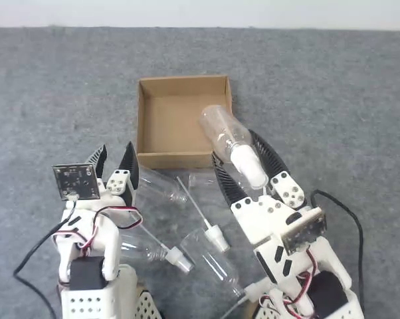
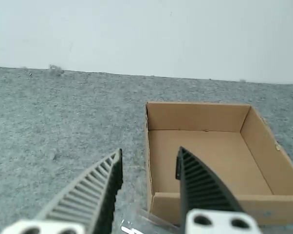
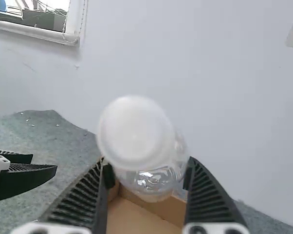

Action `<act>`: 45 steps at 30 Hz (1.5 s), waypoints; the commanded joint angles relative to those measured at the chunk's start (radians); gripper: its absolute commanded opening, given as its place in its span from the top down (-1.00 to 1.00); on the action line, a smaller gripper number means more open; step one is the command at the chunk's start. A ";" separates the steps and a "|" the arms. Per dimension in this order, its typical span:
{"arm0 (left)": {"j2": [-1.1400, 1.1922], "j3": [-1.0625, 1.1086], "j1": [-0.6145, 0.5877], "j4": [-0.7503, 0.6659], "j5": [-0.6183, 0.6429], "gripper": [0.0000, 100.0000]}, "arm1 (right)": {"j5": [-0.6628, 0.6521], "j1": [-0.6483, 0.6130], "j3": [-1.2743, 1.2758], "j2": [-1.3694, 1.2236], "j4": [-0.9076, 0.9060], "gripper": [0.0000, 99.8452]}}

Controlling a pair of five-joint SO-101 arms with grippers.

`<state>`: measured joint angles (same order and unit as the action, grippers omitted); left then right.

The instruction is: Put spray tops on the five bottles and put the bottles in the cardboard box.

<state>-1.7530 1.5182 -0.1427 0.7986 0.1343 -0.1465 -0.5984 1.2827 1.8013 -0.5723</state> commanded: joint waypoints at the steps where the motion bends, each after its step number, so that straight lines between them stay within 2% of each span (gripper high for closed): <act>1: -0.015 -0.007 -0.006 -0.018 0.005 0.67 | -0.025 0.010 -0.075 -0.005 0.007 0.86; 7: -0.015 0.008 -0.006 -0.052 0.005 0.67 | -0.025 0.010 -0.114 -0.058 0.008 0.86; 11: -0.015 0.030 -0.008 -0.097 0.005 0.67 | -0.021 0.010 -0.189 -0.229 0.008 0.86; 22: -0.015 0.030 -0.008 -0.097 0.005 0.67 | -0.017 0.010 -0.454 -0.691 0.008 0.86; 32: -0.015 0.027 -0.160 -0.101 0.011 0.67 | -0.017 0.010 -0.652 -0.963 0.008 0.86; 45: -0.015 0.027 -0.167 -0.103 0.011 0.67 | -0.015 0.008 -0.922 -1.317 0.008 0.86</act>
<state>-1.7530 1.5627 -0.3038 0.7327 0.1373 -0.1511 -0.5999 0.4971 0.5370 -0.5723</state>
